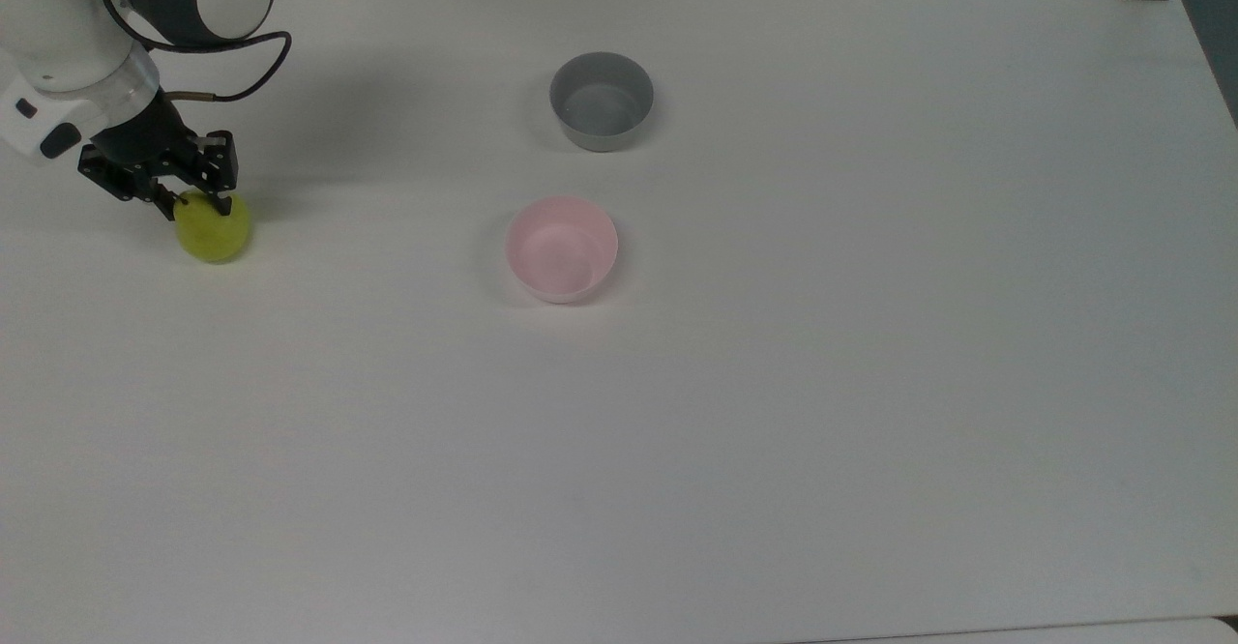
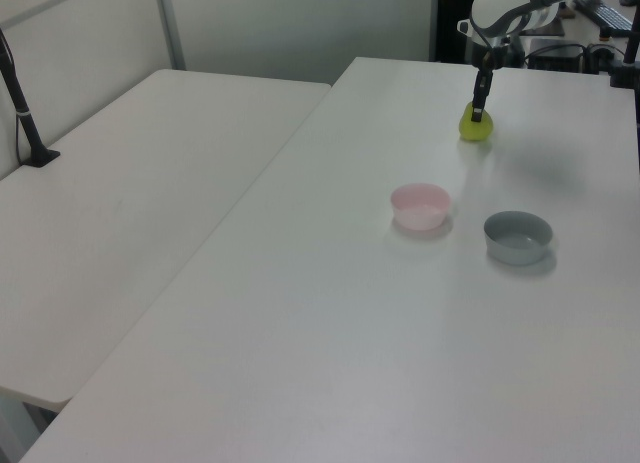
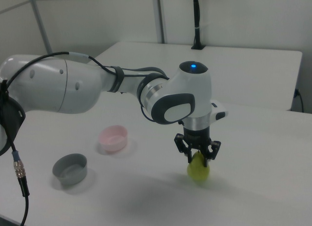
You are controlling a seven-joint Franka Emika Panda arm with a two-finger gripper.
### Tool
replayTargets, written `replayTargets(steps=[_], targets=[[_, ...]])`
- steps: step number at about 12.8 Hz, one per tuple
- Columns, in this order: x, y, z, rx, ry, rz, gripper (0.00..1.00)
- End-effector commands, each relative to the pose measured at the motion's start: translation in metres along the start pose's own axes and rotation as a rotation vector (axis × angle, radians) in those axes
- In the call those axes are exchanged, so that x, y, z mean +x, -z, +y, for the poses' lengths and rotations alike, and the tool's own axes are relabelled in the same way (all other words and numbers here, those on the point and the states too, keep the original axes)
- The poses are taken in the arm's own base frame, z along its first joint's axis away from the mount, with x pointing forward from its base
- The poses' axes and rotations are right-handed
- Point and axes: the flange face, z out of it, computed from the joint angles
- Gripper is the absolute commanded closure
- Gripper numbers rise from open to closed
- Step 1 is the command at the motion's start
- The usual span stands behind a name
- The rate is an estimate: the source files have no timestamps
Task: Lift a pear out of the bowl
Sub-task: 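Lower the held pear onto the bare table, then open the gripper to release the pear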
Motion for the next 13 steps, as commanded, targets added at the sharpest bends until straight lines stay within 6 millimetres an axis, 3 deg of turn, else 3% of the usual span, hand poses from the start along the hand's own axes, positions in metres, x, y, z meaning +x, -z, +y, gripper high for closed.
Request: replayTargets(steps=[1, 2, 3, 4, 7, 11, 13], targets=[[-0.001, -0.003, -0.001, 0.008, -0.007, 0.02, 0.38], [-0.001, -0.003, -0.002, 0.006, -0.006, 0.019, 0.27], [0.0, -0.002, -0.002, 0.006, -0.005, 0.021, 0.04], [0.0, -0.001, -0.002, 0.004, -0.014, 0.021, 0.0], [0.003, 0.012, -0.006, -0.002, -0.005, 0.031, 0.0], [-0.002, 0.066, -0.022, 0.024, 0.022, 0.034, 0.0], [0.002, 0.093, -0.044, 0.044, 0.0, 0.037, 0.0]])
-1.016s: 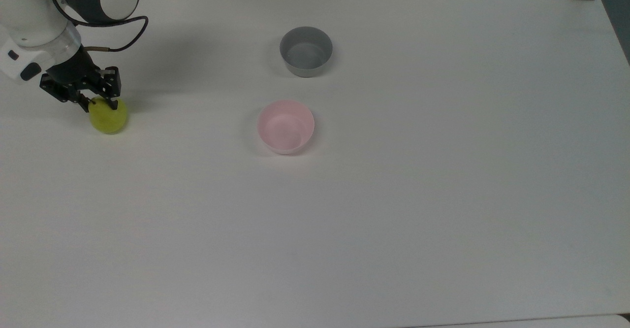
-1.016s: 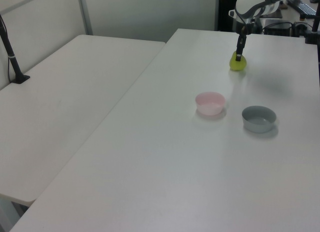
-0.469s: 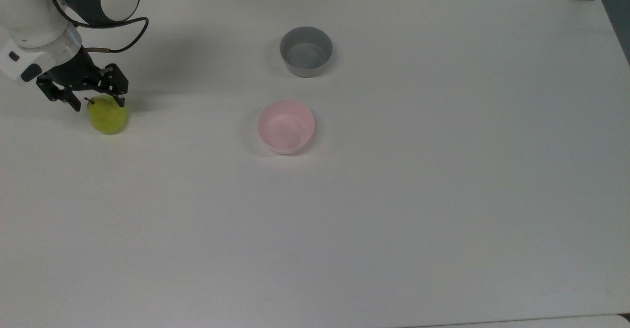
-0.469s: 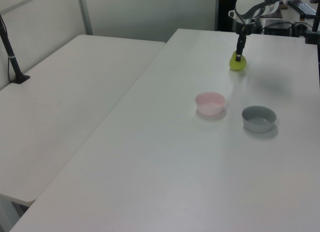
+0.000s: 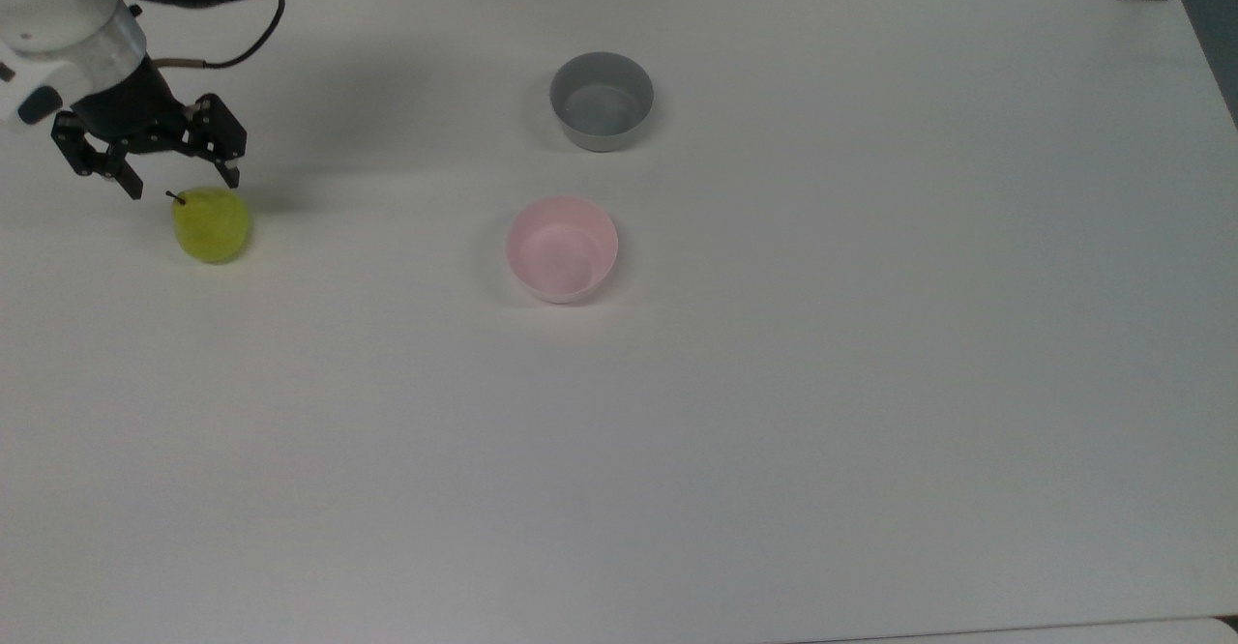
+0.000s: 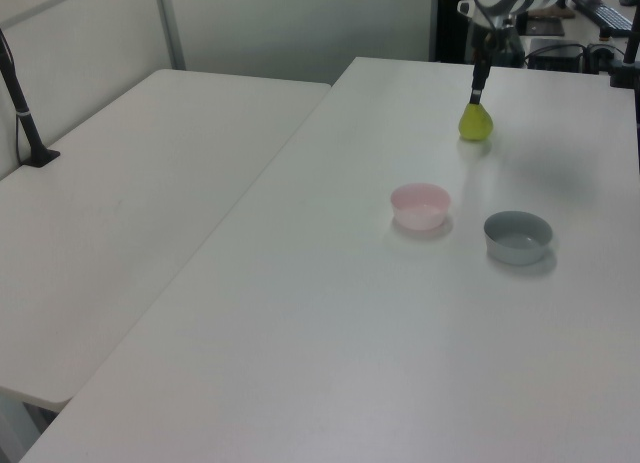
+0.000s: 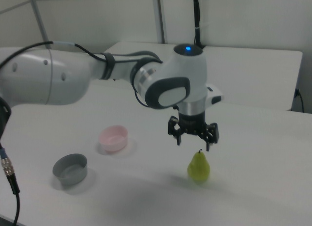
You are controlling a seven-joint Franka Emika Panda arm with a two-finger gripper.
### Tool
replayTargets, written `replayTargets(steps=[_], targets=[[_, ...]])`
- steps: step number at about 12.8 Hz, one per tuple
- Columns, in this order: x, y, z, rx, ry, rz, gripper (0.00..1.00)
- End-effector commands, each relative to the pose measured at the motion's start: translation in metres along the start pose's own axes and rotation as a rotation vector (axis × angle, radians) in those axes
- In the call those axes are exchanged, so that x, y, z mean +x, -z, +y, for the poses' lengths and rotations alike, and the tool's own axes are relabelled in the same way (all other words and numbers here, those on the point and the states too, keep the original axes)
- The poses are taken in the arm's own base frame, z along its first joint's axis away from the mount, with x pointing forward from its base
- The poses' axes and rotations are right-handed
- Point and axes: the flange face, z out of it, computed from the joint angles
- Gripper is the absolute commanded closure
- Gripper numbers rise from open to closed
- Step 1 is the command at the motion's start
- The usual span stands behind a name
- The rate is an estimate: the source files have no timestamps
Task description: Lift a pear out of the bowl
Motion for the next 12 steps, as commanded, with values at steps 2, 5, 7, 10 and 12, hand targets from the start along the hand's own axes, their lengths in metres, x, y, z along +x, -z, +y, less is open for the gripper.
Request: replayTargets(steps=[2, 5, 7, 10, 12], targets=[[0.008, 0.064, -0.054, 0.012, -0.087, -0.007, 0.0], [0.007, 0.117, -0.104, 0.011, -0.239, -0.073, 0.0], [-0.005, 0.152, -0.134, 0.046, -0.259, -0.103, 0.0], [-0.016, 0.191, -0.182, 0.063, -0.323, -0.14, 0.0], [-0.011, 0.2, -0.212, 0.064, -0.3, -0.135, 0.0]])
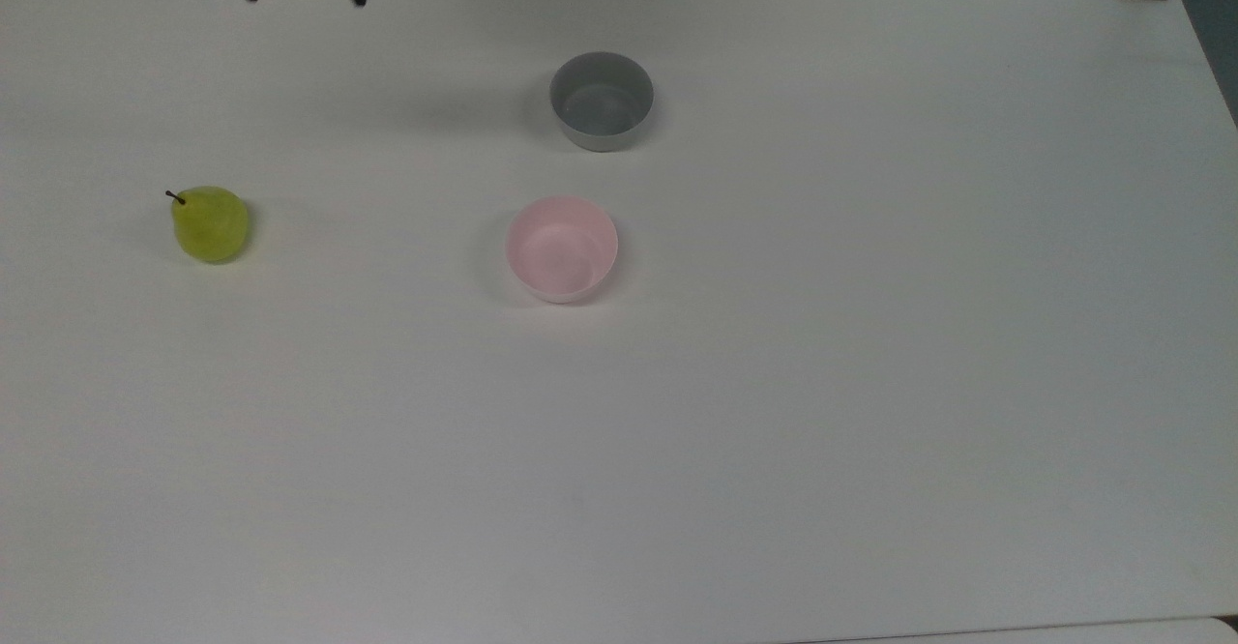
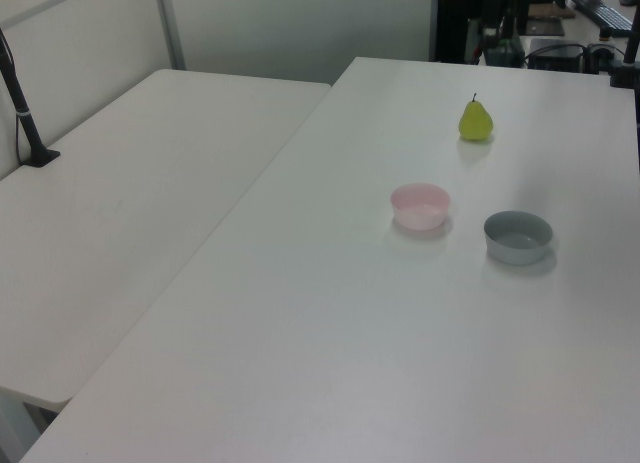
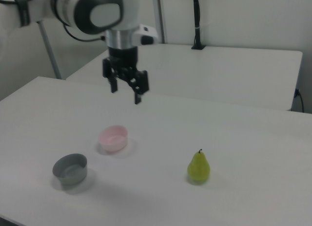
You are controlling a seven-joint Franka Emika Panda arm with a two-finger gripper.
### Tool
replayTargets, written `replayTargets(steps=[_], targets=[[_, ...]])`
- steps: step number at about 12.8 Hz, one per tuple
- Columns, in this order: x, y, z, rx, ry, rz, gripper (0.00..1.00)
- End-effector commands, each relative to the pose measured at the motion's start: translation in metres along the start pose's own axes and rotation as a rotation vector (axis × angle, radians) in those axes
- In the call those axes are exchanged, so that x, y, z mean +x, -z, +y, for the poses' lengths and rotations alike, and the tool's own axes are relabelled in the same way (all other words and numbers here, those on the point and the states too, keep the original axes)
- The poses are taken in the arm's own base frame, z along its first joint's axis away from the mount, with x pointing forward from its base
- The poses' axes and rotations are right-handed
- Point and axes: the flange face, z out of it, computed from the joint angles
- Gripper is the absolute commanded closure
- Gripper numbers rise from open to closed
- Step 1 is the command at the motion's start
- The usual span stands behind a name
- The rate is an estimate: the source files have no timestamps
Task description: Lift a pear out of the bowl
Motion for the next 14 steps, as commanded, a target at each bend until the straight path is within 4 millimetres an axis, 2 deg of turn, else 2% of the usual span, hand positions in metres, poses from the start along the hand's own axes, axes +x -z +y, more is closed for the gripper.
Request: replayTargets(steps=[1, 3, 5, 9, 14], targets=[[-0.019, 0.013, -0.057, -0.012, 0.025, -0.01, 0.0], [-0.013, 0.011, -0.092, -0.017, 0.104, 0.028, 0.0], [-0.005, 0.003, -0.11, -0.034, 0.212, 0.059, 0.0], [0.005, -0.001, -0.106, -0.106, 0.256, 0.092, 0.0], [0.005, 0.001, -0.105, -0.106, 0.25, 0.094, 0.0]])
